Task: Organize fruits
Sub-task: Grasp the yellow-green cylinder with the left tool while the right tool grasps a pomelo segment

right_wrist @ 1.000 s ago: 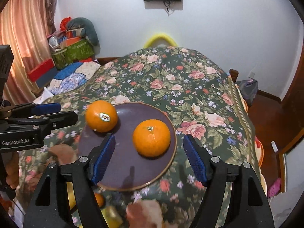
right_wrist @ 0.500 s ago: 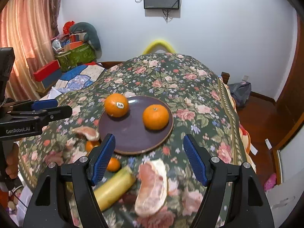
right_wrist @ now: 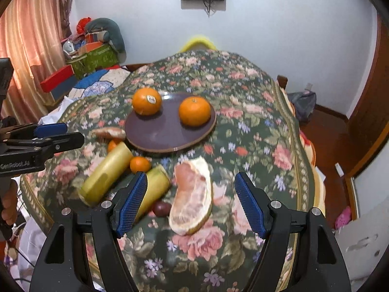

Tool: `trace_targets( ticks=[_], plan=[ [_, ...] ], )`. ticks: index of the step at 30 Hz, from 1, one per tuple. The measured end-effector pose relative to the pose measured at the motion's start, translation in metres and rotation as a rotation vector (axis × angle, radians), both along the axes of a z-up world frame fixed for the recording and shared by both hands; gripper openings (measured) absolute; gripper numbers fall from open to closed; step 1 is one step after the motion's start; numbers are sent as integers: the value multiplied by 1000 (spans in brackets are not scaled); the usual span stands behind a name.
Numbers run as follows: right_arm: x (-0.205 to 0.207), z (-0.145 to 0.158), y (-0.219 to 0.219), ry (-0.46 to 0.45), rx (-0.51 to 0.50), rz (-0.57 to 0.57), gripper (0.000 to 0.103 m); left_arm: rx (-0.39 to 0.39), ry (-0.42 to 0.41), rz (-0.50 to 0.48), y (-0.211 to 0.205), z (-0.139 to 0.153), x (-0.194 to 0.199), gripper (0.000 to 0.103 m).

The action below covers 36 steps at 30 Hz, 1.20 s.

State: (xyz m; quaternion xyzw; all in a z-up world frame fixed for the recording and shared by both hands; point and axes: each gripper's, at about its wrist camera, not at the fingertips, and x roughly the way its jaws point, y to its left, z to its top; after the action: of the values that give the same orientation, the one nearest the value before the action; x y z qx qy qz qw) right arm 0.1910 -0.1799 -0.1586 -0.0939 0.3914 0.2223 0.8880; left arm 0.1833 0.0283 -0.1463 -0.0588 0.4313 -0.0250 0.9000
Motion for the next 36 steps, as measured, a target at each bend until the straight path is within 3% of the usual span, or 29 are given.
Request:
trace_targets(
  ticks=[3, 5, 14, 22, 28, 30, 36],
  plan=[
    [3, -14, -4, 31, -6, -8, 72, 4, 19, -12, -7, -13, 3, 61],
    [5, -22, -4, 42, -13, -12, 72, 12, 36, -22, -12, -21, 6, 52],
    [22, -49, -3, 90, -32, -14, 71, 12, 92, -35, -18, -50, 22, 41],
    [35, -62, 4, 116, -24, 5, 71, -36, 107, -34, -15, -62, 33, 37],
    [37, -68, 5, 114, -5, 14, 63, -28, 99, -37, -17, -63, 35, 36],
    [36, -66, 7, 109, -7, 29, 49, -18, 97, -36, -18, -63, 34, 36],
    [35, -63, 8, 102, -21, 33, 48, -18, 83, -31, -18, -56, 28, 36]
  ],
)
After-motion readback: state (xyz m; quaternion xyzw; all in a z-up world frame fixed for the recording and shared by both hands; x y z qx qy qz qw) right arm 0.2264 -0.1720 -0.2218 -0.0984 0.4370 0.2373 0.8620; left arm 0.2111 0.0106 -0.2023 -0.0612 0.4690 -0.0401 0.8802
